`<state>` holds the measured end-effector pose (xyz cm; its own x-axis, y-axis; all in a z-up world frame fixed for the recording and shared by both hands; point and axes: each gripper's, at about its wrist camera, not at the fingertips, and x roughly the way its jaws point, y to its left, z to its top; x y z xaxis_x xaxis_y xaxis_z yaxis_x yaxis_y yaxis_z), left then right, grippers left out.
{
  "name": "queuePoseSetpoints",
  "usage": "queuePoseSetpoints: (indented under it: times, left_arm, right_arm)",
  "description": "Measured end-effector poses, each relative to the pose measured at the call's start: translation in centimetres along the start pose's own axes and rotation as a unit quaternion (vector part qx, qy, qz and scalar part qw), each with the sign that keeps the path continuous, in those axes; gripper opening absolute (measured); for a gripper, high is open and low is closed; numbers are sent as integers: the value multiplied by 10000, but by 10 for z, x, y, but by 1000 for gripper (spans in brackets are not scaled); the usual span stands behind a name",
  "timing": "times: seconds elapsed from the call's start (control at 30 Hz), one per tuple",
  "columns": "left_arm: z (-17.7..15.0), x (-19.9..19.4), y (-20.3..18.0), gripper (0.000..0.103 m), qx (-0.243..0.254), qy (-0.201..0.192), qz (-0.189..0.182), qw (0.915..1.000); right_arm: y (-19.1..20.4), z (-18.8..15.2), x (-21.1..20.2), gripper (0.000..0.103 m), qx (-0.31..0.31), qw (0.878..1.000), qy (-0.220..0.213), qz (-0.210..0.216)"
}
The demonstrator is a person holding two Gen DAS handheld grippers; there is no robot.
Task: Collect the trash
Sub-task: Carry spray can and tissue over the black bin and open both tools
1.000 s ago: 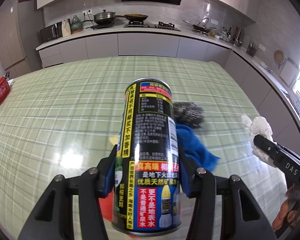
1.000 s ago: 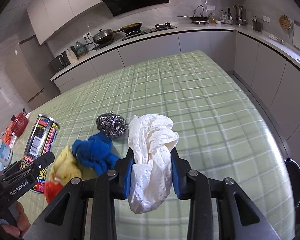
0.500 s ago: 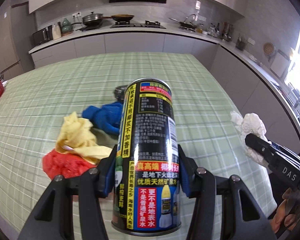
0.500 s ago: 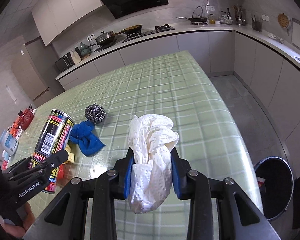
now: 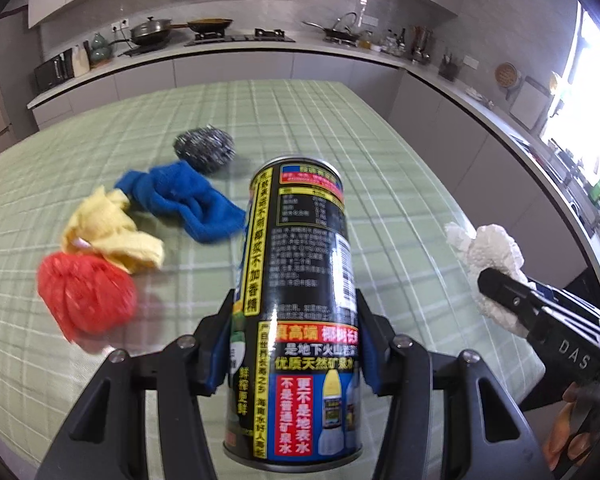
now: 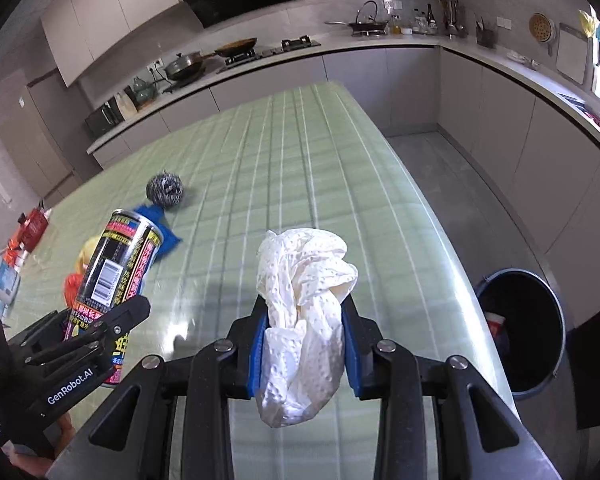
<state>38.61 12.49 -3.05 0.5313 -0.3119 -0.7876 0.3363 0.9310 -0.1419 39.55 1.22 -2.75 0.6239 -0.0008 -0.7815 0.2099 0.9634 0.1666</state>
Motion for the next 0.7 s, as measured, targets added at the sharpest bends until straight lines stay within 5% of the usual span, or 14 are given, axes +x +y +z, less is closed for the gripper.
queuePoseSetpoints:
  times: [0.33,0.7]
  left_arm:
    - [-3,-9,-48,53,143,-115,-47,9998]
    - [-14,11,-185,53,123,-80,-3,9999]
  right_arm:
    - [-37,-4,-29,35,30,9997,-232,42]
    - [-202,-7,-53,35,298,9993,-205,-14]
